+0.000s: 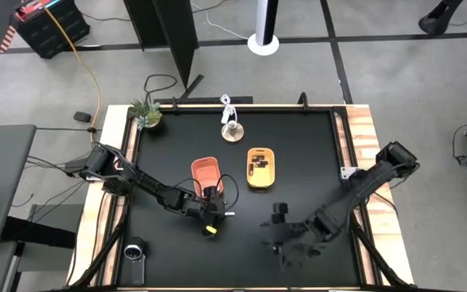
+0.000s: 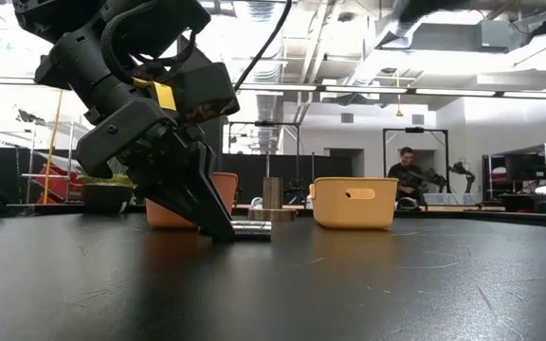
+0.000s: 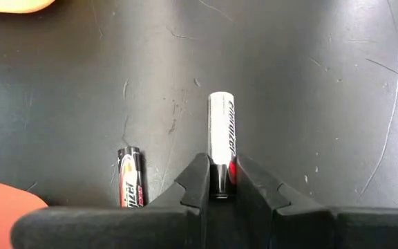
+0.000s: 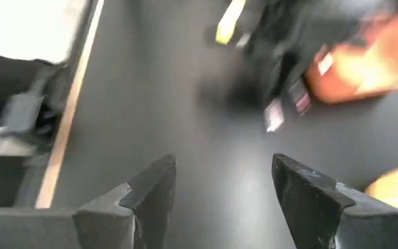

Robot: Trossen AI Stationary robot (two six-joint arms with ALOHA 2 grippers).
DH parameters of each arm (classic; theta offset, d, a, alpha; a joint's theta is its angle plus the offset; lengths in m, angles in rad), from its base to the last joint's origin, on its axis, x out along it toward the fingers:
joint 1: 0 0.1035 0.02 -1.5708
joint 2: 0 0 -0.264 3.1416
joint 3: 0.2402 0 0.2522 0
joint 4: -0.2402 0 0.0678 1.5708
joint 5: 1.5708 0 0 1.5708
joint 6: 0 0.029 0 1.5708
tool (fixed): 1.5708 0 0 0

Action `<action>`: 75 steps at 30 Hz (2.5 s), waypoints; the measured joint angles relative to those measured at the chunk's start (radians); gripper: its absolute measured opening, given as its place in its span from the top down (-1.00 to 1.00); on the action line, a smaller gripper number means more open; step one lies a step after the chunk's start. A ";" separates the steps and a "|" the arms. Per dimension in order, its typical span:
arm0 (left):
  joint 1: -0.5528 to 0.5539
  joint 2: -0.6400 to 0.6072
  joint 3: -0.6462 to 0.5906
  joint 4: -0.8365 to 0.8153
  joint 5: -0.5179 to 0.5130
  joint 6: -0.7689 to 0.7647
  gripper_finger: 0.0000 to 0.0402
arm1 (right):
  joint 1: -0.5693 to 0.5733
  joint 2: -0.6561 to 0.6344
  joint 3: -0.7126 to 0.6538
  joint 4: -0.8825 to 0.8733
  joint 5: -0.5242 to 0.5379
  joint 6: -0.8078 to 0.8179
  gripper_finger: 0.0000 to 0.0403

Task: Sort batteries
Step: Put the silver battery into the orange bin

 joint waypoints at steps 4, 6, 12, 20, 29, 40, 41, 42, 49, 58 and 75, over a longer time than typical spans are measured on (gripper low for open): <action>0.000 0.000 0.000 0.002 0.000 0.004 0.79 | 0.117 0.016 -0.064 -0.004 -0.049 0.266 -0.26; 0.000 0.000 -0.001 0.007 -0.001 0.016 0.79 | 0.182 0.048 -0.081 0.020 -0.050 0.387 -0.26; 0.000 -0.002 -0.002 0.041 -0.002 0.046 0.79 | 0.267 0.242 -0.086 0.220 0.283 0.595 -0.21; -0.013 -0.008 -0.004 0.068 -0.018 0.075 0.79 | 0.190 0.315 -0.016 0.419 0.611 0.264 0.02; -0.104 -0.226 -0.005 -0.032 -0.159 0.055 0.79 | 0.174 0.167 0.022 0.205 0.476 0.157 0.10; -0.006 -0.454 -0.005 -0.469 -0.270 -0.095 0.79 | 0.088 0.035 0.022 -0.005 0.460 0.020 0.11; 0.017 -0.447 -0.005 -0.486 -0.245 -0.094 0.79 | 0.075 0.032 0.022 -0.014 0.444 0.013 0.11; 0.041 -0.437 -0.006 -0.490 -0.223 -0.090 0.79 | 0.060 0.032 0.022 -0.021 0.427 0.010 0.11; 0.148 -0.424 -0.037 -0.513 -0.167 -0.038 0.79 | -0.062 0.063 0.022 -0.022 0.263 0.001 0.11; 0.178 -0.425 -0.038 -0.532 -0.158 -0.003 0.37 | -0.269 0.219 0.022 0.198 -0.034 -0.194 -0.07; 0.149 -0.525 -0.037 -0.549 -0.107 0.016 0.36 | -0.431 0.415 0.021 0.447 -0.242 -0.322 -0.19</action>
